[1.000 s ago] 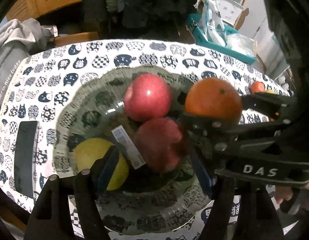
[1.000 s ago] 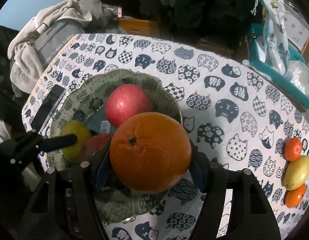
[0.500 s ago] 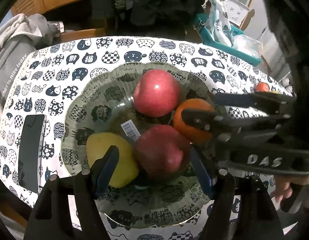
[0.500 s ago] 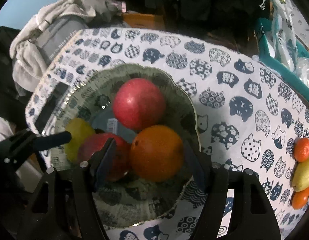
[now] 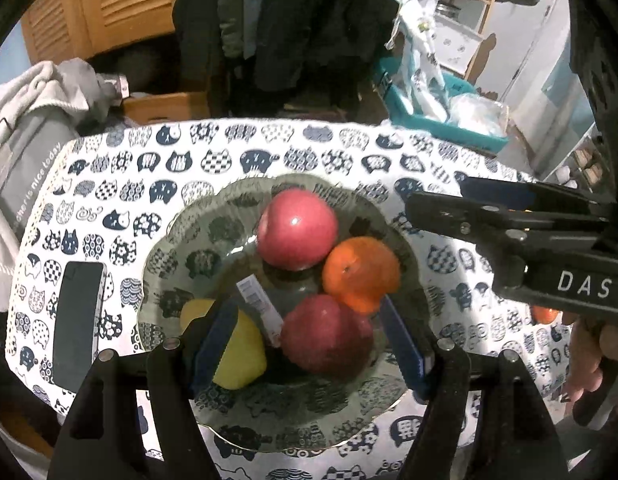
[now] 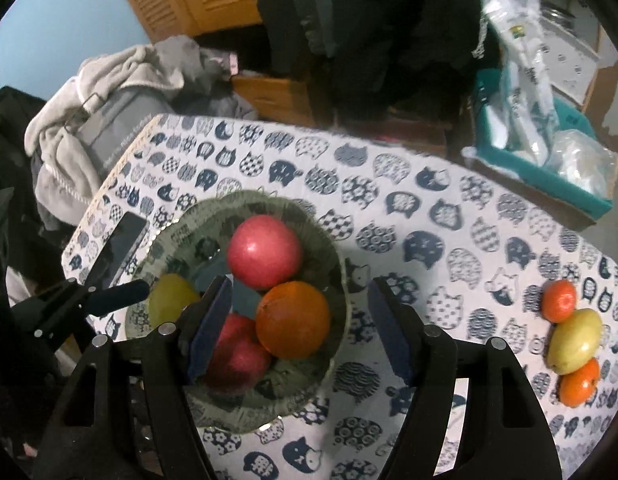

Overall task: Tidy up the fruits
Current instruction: 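Withdraw both open tools from the bowl toward the remaining fruit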

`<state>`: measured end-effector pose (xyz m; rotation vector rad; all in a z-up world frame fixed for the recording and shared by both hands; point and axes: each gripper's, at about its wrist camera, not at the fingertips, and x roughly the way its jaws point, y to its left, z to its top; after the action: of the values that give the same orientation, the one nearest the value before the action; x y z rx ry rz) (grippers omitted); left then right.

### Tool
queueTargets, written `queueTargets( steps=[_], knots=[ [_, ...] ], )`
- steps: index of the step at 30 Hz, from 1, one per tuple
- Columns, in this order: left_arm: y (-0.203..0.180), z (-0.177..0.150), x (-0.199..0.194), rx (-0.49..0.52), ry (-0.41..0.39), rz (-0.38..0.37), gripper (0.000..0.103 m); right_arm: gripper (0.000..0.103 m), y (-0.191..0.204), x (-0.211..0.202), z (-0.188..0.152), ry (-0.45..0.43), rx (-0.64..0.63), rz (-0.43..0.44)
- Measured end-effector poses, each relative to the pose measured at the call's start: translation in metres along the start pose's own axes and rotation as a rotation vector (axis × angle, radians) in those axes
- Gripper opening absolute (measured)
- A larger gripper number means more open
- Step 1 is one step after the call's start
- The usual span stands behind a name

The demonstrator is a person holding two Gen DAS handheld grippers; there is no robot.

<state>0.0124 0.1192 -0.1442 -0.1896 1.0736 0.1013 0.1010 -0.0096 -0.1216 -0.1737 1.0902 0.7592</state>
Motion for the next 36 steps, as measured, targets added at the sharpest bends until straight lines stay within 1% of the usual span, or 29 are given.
queueTargets(
  steps=[6,13,18,22,24,26,36],
  knots=[
    [-0.016,0.004,-0.014,0.04,-0.04,-0.004,0.075,0.071,-0.012,-0.028,-0.002,-0.051,0.011,-0.048],
    [-0.039,0.007,-0.023,0.078,-0.057,-0.033,0.075,0.071,-0.025,-0.06,-0.008,-0.097,0.023,-0.101],
    [-0.058,0.009,-0.03,0.108,-0.069,-0.051,0.075,0.072,-0.035,-0.084,-0.015,-0.133,0.032,-0.122],
    [-0.074,0.011,-0.038,0.132,-0.084,-0.069,0.075,0.073,-0.044,-0.104,-0.022,-0.161,0.046,-0.14],
    [-0.083,0.012,-0.042,0.146,-0.091,-0.08,0.075,0.076,-0.049,-0.114,-0.027,-0.176,0.053,-0.153],
    [-0.091,0.012,-0.045,0.158,-0.097,-0.086,0.076,0.077,-0.055,-0.125,-0.032,-0.192,0.064,-0.163],
    [-0.129,0.013,-0.053,0.219,-0.112,-0.113,0.077,0.077,-0.088,-0.165,-0.059,-0.233,0.113,-0.225]
  ],
)
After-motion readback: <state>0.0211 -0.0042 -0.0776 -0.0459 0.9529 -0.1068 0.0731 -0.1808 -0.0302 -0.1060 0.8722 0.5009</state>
